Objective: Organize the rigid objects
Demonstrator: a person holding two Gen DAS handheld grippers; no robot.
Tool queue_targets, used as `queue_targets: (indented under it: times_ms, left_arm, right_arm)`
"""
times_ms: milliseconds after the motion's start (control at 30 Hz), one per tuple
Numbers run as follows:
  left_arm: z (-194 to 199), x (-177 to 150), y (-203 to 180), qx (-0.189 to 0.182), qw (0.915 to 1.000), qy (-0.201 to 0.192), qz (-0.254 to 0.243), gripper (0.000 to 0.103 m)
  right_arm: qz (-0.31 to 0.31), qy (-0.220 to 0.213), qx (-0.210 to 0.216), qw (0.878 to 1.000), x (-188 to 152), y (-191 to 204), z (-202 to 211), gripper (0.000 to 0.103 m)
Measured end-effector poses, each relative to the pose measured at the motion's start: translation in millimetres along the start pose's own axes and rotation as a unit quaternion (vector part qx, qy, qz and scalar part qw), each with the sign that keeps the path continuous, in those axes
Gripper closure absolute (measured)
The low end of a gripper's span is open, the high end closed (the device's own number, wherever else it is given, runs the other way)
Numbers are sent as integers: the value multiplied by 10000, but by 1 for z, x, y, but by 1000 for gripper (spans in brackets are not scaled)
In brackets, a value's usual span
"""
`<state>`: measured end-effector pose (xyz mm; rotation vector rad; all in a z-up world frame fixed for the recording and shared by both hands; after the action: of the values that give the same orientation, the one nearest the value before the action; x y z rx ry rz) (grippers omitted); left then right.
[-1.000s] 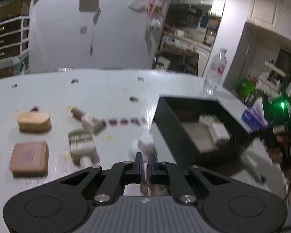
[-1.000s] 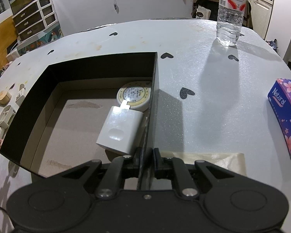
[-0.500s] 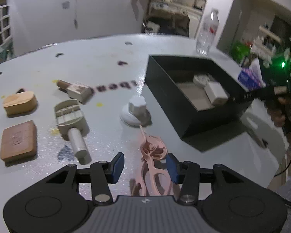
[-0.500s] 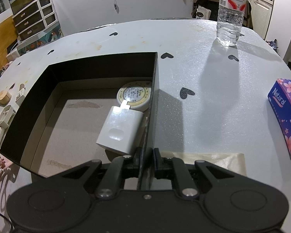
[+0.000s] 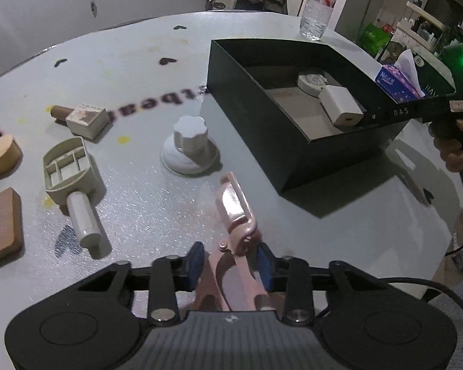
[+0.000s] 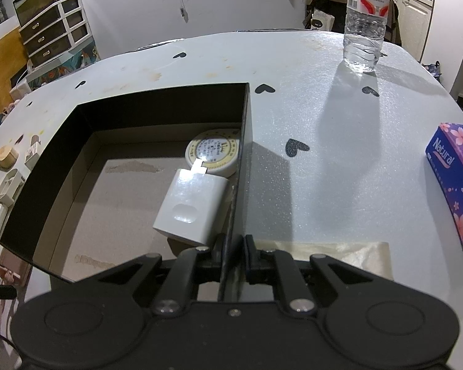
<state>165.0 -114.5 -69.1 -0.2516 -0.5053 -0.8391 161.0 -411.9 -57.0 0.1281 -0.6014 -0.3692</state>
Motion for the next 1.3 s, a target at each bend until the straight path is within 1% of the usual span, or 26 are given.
queue_targets:
  times_ms: [100, 233, 333, 467, 567, 667, 733, 800, 900, 1000, 1067, 1133, 1300]
  left_arm:
    - [1, -1, 3, 1, 9999, -73, 114, 73]
    - [10, 5, 4, 257, 9989, -363, 163, 73]
    - [25, 16, 9, 365, 9962, -717, 337, 73]
    - [43, 39, 8, 484, 9900, -1255, 427, 73]
    - [48, 61, 3, 412, 9857, -1568, 454, 73]
    - [43, 86, -9, 174, 9828, -1775, 472, 73]
    - [36, 101, -18, 17, 9815, -1844, 505, 73]
    - [25, 116, -26, -115, 9811, -1859, 532, 73]
    - [2, 137, -36, -255, 9830, -1700, 648, 73]
    - [-26, 149, -42, -224, 9865, -1438, 747, 73]
    - [-45, 155, -44, -218, 9892, -1211, 803, 73]
    - [-59, 158, -45, -288, 9910, -1002, 842, 73]
    - [-83, 162, -47, -162, 9938, -726, 829, 73]
  right_arm:
    - [3, -1, 2, 10000, 0, 0, 0, 91]
    - [2, -1, 1, 10000, 0, 0, 0, 91]
    - [0, -2, 0, 10000, 0, 0, 0, 91]
    - [2, -2, 1, 10000, 0, 0, 0, 91]
    - [1, -3, 3, 10000, 0, 0, 0, 91]
    - [-2, -4, 1, 10000, 0, 0, 0, 91]
    - [-3, -4, 1, 10000, 0, 0, 0, 91]
    - [-4, -3, 1, 10000, 0, 0, 0, 91]
    - [-7, -4, 3, 10000, 0, 0, 0, 91]
    - [-10, -8, 4, 10000, 0, 1, 0, 91]
    - [-10, -8, 5, 10000, 0, 1, 0, 91]
    - [-15, -14, 11, 10000, 0, 1, 1, 91]
    - [-14, -16, 13, 10000, 0, 1, 1, 90]
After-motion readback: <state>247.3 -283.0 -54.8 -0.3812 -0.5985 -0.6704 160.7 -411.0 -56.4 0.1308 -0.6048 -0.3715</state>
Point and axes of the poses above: each gripper's, at about its wrist camera, not at the fingertips, and z roughly against the way its jaws point, y to its left, x to its top, the point moved 2 cm from there along -z, roughly the way its jaws point, and after that the axes turned 11 degrees about -z, right-handed, at the moved point
